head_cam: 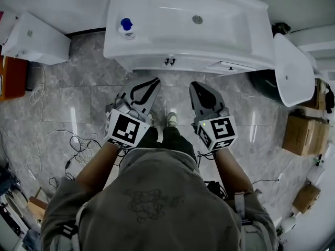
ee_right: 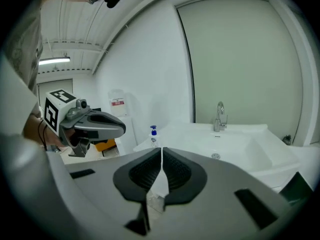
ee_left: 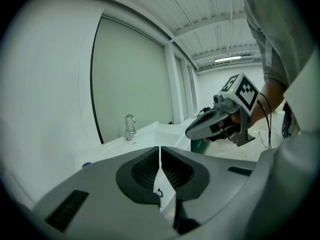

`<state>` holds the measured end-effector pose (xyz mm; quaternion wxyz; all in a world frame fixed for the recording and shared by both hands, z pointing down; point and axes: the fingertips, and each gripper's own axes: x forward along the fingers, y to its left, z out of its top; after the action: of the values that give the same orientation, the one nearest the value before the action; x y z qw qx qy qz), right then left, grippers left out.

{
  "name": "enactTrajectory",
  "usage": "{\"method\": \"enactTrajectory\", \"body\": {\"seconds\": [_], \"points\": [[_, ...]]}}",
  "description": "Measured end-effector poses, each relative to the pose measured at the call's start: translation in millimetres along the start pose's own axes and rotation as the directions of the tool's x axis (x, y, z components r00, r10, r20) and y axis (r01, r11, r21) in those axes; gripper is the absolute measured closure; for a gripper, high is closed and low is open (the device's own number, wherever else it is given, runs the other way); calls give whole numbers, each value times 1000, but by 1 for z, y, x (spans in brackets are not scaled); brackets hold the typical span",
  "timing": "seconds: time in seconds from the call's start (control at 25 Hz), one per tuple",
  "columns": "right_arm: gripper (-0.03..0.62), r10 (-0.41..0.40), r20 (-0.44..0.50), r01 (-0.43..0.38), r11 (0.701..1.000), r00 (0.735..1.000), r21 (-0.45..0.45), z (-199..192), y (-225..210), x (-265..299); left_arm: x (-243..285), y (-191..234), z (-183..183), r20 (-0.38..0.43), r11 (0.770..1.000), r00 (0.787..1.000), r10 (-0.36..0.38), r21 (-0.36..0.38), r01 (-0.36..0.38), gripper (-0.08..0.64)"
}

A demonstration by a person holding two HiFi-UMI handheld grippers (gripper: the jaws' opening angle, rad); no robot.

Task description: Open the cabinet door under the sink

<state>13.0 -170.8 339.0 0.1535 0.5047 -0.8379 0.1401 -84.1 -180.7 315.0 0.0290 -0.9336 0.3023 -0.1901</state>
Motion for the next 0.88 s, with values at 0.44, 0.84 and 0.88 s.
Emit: {"method": "enactTrajectory", "body": {"seconds": [0.44, 0.84, 0.88], "points": [[560, 49, -104, -44, 998, 993, 44, -77, -55, 77, 76, 13, -58, -96, 996, 995, 32, -76, -39, 534], [463, 44, -181, -23, 993, 982, 114, -151, -79, 134, 123, 9, -126, -118, 977, 993, 10, -211, -35, 534], [463, 45, -192, -24, 994, 980, 106, -159, -79, 140, 126, 9, -133, -123, 975, 992, 13, -219, -40, 534]]}}
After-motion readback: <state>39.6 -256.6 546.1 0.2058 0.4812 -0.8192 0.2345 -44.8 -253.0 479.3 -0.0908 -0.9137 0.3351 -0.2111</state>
